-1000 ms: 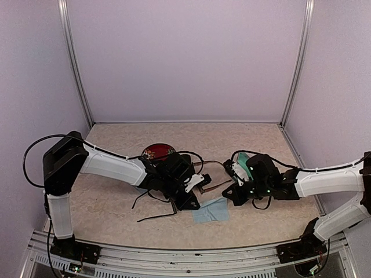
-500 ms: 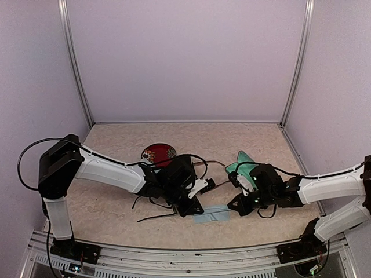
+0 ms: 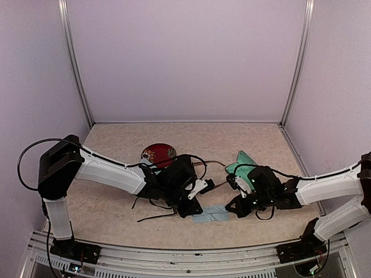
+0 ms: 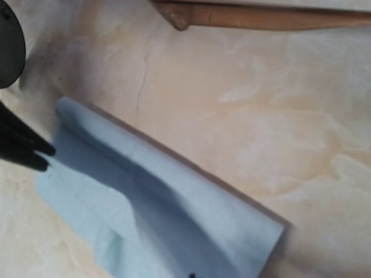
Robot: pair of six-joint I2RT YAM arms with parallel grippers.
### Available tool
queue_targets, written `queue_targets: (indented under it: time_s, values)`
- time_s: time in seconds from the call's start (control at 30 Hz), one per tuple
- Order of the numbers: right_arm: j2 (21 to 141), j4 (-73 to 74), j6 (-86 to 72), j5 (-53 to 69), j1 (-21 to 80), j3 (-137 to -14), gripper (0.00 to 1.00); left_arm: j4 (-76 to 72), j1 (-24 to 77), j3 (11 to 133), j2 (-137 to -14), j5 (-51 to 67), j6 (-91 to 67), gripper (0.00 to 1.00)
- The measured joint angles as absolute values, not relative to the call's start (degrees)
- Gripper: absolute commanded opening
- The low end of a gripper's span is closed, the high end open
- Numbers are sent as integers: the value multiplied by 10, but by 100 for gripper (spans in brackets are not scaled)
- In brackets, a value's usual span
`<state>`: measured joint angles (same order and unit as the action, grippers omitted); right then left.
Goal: Organize the sunglasses
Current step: Fold the glasses cleaning cloth at the center of the board.
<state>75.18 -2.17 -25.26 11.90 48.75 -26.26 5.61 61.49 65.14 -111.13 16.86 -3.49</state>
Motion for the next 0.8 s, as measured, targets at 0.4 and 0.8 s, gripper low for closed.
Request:
queue_targets:
  time_s: [0.4, 0.8]
  values:
    - [760, -37, -287, 129, 508, -252, 0, 75, 624, 651, -1098, 158, -27, 0]
    - [741, -32, -312, 121, 520, -233, 13, 86, 642, 642, -1089, 161, -26, 23]
